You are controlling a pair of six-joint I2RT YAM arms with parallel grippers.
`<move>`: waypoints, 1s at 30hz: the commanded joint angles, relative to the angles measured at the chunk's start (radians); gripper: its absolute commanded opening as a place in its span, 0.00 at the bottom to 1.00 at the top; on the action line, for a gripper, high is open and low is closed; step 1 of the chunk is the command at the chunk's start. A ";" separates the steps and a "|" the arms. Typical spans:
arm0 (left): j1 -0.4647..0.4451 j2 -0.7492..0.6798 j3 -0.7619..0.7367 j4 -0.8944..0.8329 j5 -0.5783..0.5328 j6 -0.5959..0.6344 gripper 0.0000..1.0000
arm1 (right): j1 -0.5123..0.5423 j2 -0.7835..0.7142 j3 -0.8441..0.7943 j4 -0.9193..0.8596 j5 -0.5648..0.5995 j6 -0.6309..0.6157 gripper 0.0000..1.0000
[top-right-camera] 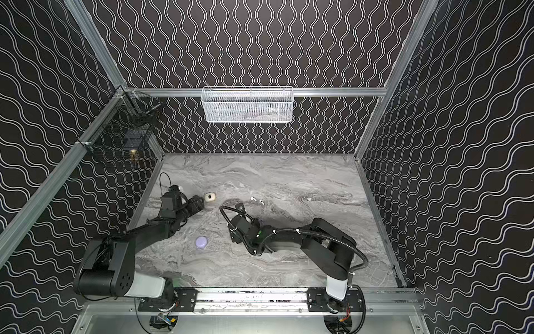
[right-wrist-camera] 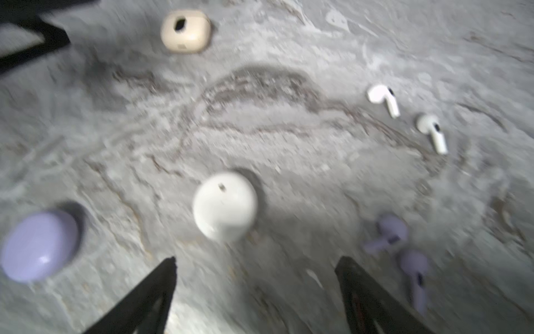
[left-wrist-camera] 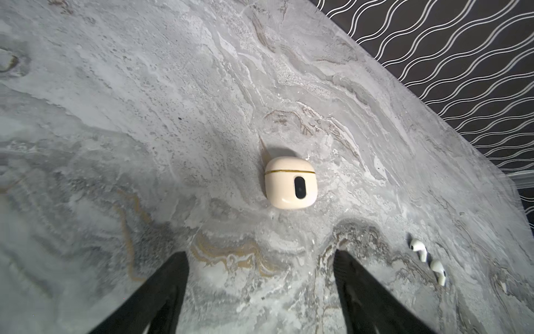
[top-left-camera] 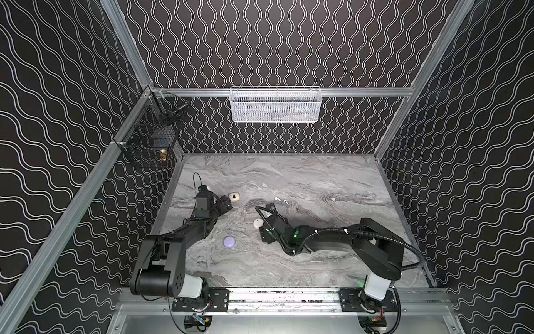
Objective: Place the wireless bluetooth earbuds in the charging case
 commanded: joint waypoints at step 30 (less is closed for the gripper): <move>-0.016 -0.138 -0.038 0.031 -0.044 0.058 0.84 | 0.009 -0.022 -0.030 0.046 0.026 -0.094 0.79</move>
